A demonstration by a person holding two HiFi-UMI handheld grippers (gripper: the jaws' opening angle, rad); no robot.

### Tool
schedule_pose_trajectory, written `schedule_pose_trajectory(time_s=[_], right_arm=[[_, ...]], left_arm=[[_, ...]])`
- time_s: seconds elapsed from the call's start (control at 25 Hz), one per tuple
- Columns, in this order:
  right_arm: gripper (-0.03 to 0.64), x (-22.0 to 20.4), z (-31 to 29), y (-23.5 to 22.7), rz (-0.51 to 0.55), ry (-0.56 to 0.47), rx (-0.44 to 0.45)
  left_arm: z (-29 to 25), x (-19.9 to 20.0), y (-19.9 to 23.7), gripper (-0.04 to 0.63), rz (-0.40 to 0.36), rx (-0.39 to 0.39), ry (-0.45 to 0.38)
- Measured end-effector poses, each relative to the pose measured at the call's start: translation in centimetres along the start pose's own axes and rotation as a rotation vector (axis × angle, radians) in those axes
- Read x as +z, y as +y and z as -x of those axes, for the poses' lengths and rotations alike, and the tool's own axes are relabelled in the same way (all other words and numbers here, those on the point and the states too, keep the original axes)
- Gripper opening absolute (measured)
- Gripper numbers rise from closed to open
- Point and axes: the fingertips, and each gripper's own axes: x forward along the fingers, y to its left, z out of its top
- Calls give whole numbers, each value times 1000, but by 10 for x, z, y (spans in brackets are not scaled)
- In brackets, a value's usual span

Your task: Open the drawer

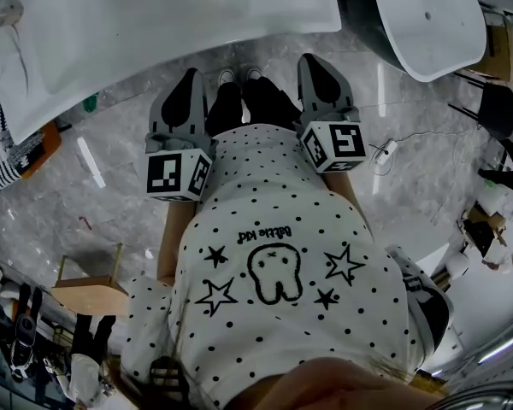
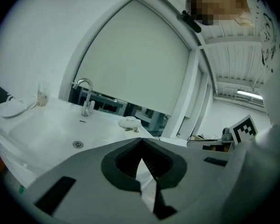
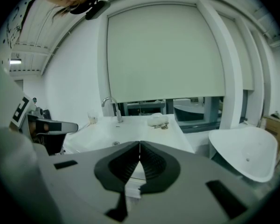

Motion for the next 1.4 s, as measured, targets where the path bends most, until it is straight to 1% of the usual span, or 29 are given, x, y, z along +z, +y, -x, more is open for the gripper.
schedule_pose_trajectory(time_s=[0.16,0.52,0.84,1.12,1.4], right_arm=[[15,-2,-3,5,1,7,22],[15,-4,-10,12,22,4,63],[15,2,-16,17,24,0,93],[15,5,-22,22,29,-2,122],[15,6,-22,21,25,-15,120]], left_arm=[[3,-5,3,6,11,17,11],[10,-6,10,6,26,57,-20],[10,-3,10,6,8,67,-22],[14,-1,15,6,11,100,-28],[16,0,16,6,6,104,-29]])
